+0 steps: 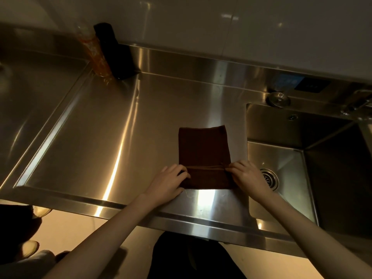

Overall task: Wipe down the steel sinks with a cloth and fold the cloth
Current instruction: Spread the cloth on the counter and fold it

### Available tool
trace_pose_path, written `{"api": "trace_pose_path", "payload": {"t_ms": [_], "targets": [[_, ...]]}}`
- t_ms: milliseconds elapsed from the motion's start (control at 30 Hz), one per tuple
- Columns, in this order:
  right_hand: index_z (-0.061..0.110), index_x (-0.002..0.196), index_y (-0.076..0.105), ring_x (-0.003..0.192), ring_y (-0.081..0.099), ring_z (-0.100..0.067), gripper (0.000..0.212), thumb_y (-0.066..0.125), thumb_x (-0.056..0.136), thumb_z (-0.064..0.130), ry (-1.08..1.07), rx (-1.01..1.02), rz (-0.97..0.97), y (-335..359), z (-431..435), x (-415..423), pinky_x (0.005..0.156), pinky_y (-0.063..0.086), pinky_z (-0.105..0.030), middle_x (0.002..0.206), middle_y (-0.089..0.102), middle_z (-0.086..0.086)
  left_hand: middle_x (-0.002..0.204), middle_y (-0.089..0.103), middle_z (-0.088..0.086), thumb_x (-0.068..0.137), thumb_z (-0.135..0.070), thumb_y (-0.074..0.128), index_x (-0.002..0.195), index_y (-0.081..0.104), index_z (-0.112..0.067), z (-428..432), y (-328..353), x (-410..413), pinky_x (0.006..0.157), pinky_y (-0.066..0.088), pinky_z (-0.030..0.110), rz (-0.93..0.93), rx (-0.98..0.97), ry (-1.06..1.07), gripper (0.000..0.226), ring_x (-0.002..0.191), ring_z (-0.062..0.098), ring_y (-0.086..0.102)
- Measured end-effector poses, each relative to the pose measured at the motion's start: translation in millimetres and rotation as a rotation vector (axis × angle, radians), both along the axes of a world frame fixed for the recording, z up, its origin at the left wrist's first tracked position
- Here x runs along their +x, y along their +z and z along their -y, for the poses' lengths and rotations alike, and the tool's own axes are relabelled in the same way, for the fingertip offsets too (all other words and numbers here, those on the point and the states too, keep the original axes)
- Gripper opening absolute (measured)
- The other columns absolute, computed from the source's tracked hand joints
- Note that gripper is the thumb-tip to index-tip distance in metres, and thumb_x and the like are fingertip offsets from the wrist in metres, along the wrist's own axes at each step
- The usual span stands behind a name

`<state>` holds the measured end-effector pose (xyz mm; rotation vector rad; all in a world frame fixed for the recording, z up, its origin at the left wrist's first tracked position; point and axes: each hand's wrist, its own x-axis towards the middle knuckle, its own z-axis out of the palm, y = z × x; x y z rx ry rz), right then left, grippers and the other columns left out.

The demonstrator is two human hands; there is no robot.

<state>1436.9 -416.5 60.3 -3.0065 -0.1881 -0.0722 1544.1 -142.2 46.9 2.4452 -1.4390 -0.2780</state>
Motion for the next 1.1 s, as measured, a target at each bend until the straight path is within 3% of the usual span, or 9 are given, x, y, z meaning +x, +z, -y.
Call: {"api": "trace_pose_path", "payload": {"t_ms": [67,200,333,433,533,667,733,867,1100], "targets": [[0.016,0.109,0.069,0.095,0.065,-0.021,0.032,0.068,0.081,0.03,0.062,-0.064,-0.042,3.4,2.3,-4.3,0.078,0.053,-0.036,0.104,0.069,-0.001,0.118,0.056,0.002,0.078,-0.026,0.071,0.116,0.061,-0.019,-0.1,-0.8,-1.2,0.081,0.046,0.032,0.015,-0.015,0.005,0.04,0.105,0.018,0.054],[0.02,0.132,0.05,0.113,0.057,-0.017,0.07,0.037,0.083,0.069,0.113,-0.112,-0.162,9.0,12.7,-14.9,0.093,0.047,-0.039,0.124,0.061,0.002,0.109,0.063,0.002,0.083,-0.019,0.066,0.108,0.064,-0.017,2.4,-0.4,-2.2,0.078,0.044,0.028,0.032,-0.075,0.044,0.025,0.095,0.019,0.061],[0.019,0.131,0.051,0.109,0.058,-0.02,0.063,0.069,0.077,0.046,0.12,-0.094,-0.173,11.4,12.5,-7.4,0.09,0.048,-0.037,0.118,0.063,0.0,0.114,0.063,0.0,0.095,-0.022,0.051,0.117,0.059,-0.019,10.2,12.0,1.6,0.083,0.032,0.023,-0.142,-0.109,0.17,0.024,0.101,0.017,0.059],[0.025,0.13,0.051,0.11,0.05,-0.016,0.043,0.06,0.088,0.031,-0.009,0.115,-0.238,17.8,7.2,2.8,0.092,0.042,-0.029,0.12,0.054,0.0,0.105,0.065,-0.002,0.096,-0.026,0.05,0.119,0.058,-0.023,13.3,21.3,11.6,0.076,0.037,0.027,-0.252,-0.08,0.262,0.025,0.094,0.017,0.06],[0.028,0.124,0.054,0.111,0.043,-0.013,0.036,0.056,0.09,0.04,-0.09,0.197,-0.343,22.3,11.6,12.0,0.093,0.038,-0.026,0.122,0.046,0.001,0.086,0.061,-0.008,0.095,-0.028,0.052,0.118,0.06,-0.026,12.0,22.5,23.5,0.068,0.038,0.024,-0.393,-0.069,0.375,0.024,0.084,0.012,0.06],[0.031,0.12,0.054,0.11,0.035,-0.007,0.048,0.062,0.08,0.056,-0.029,0.151,-0.424,24.8,15.6,13.5,0.093,0.036,-0.028,0.116,0.042,0.009,0.071,0.057,-0.012,0.094,-0.026,0.054,0.113,0.062,-0.025,20.9,22.8,32.1,0.069,0.044,0.027,-0.434,-0.094,0.447,0.021,0.079,0.014,0.062],[0.028,0.115,0.057,0.107,0.043,-0.011,0.033,0.062,0.086,0.042,-0.025,0.15,-0.372,21.3,16.6,15.4,0.087,0.037,-0.024,0.114,0.047,0.006,0.077,0.058,-0.01,0.095,-0.027,0.052,0.115,0.062,-0.024,26.9,23.5,35.8,0.074,0.044,0.028,-0.44,-0.103,0.482,0.022,0.087,0.015,0.062],[0.022,0.105,0.051,0.078,0.056,-0.01,0.012,0.055,0.094,0.018,-0.33,0.592,-0.391,26.5,13.6,35.8,0.063,0.04,-0.01,0.087,0.056,0.005,0.102,0.066,0.002,0.095,-0.027,0.053,0.118,0.062,-0.019,35.9,22.0,47.6,0.071,0.038,0.023,-0.436,-0.135,0.61,0.026,0.099,0.018,0.06],[0.009,0.108,0.05,0.083,0.063,-0.024,0.024,0.06,0.091,0.023,-0.62,0.617,-0.41,15.1,10.1,71.0,0.079,0.052,-0.042,0.09,0.063,-0.007,0.092,0.07,0.003,0.091,-0.029,0.06,0.108,0.065,-0.014,50.9,10.1,71.1,0.067,0.036,0.023,-0.428,-0.12,0.719,0.023,0.092,0.019,0.063]]}}
